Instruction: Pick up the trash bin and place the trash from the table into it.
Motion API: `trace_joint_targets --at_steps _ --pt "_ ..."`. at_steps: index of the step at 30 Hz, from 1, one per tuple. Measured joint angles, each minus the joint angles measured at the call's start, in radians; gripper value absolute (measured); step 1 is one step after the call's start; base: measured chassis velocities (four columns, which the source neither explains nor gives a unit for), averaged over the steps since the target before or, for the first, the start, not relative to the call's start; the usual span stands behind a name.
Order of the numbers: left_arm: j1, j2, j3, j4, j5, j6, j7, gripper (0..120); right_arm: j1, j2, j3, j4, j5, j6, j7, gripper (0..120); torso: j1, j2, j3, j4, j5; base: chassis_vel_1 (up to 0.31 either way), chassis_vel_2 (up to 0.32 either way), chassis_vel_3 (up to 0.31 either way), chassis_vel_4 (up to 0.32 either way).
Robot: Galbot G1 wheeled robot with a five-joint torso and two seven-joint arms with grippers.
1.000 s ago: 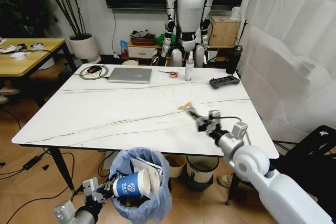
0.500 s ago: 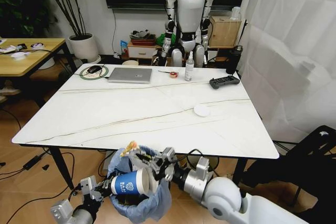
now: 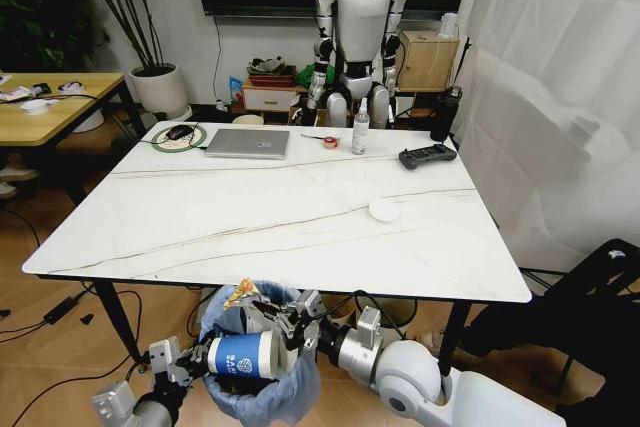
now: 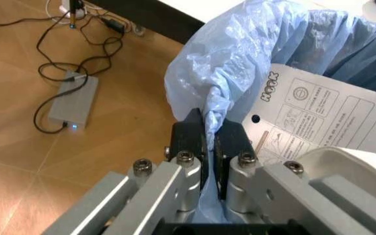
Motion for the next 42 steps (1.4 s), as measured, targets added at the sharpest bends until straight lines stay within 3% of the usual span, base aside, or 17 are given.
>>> trace_joint_targets --at_steps 8,26,27,30,34,42 --pt "0.009 0.002 -0.003 -0.007 0.002 0.0 0.002 0 0.035 0.021 -0.051 -0.039 -0.035 0.021 -0.015 0 0.0 0.0 0.0 0.0 0.0 0.0 0.0 0.0 0.0" --pt "0.008 0.001 -0.008 -0.015 0.002 -0.001 0.005 0 0.008 -0.009 0.001 -0.007 -0.057 0.044 -0.012 68 0.0 0.0 0.0 -0.0001 0.0003 0.0 0.0 0.0 0.0" --pt "0.008 0.001 -0.008 -0.015 0.002 -0.001 0.005 0 0.008 -0.009 0.001 -0.007 -0.057 0.044 -0.012 68 0.0 0.0 0.0 -0.0001 0.0003 0.0 0.0 0.0 0.0" --pt "0.008 -0.002 -0.005 -0.015 0.002 -0.001 0.007 0 0.013 0.007 0.095 0.011 -0.042 0.048 -0.001 81 0.0 0.0 0.0 0.0 0.0003 0.0 0.0 0.0 0.0" --pt "0.009 -0.011 0.0 -0.015 0.004 -0.003 0.014 0 0.031 0.043 0.258 -0.007 -0.024 -0.023 0.084 97 0.0 0.0 0.0 0.0001 0.0002 0.0 0.0 0.0 0.0" --pt "0.005 -0.021 0.007 -0.011 0.009 -0.005 0.022 0 0.046 0.098 0.451 -0.157 -0.093 -0.188 0.197 100 0.0 0.0 0.0 -0.0001 0.0005 0.0 0.0 0.0 0.0"
